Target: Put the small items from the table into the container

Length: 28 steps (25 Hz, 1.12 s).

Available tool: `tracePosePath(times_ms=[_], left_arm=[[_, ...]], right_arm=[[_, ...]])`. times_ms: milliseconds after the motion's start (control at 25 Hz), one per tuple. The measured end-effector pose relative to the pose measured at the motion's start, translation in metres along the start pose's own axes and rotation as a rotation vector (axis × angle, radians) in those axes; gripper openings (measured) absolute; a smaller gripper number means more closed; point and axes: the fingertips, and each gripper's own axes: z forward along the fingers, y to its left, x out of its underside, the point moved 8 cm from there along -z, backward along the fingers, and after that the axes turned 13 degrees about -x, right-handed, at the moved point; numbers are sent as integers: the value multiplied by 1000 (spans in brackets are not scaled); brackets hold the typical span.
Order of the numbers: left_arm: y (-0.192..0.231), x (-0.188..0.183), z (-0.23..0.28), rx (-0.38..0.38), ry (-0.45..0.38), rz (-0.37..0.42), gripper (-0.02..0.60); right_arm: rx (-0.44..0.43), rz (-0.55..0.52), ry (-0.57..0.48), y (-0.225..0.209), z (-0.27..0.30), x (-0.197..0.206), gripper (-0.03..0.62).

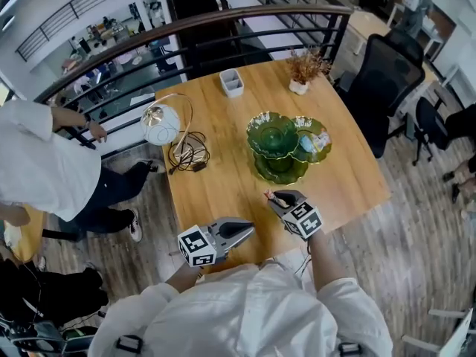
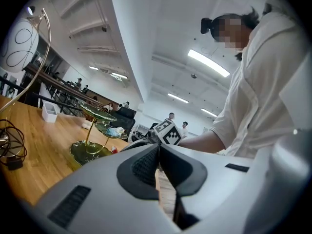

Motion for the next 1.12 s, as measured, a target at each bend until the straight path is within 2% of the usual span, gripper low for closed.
tracePosePath(times_ms=[720, 880, 1120], left_arm=[[-2, -2, 14, 5, 4, 11, 8], [1, -2, 15, 1, 6, 7, 8], [8, -1, 15, -7, 5, 2, 8]], right_arm=[[-9, 8, -334, -13, -62, -72, 106], [-1, -33, -345, -23, -68, -95, 106], [20, -114, -300, -40, -69, -124, 106]])
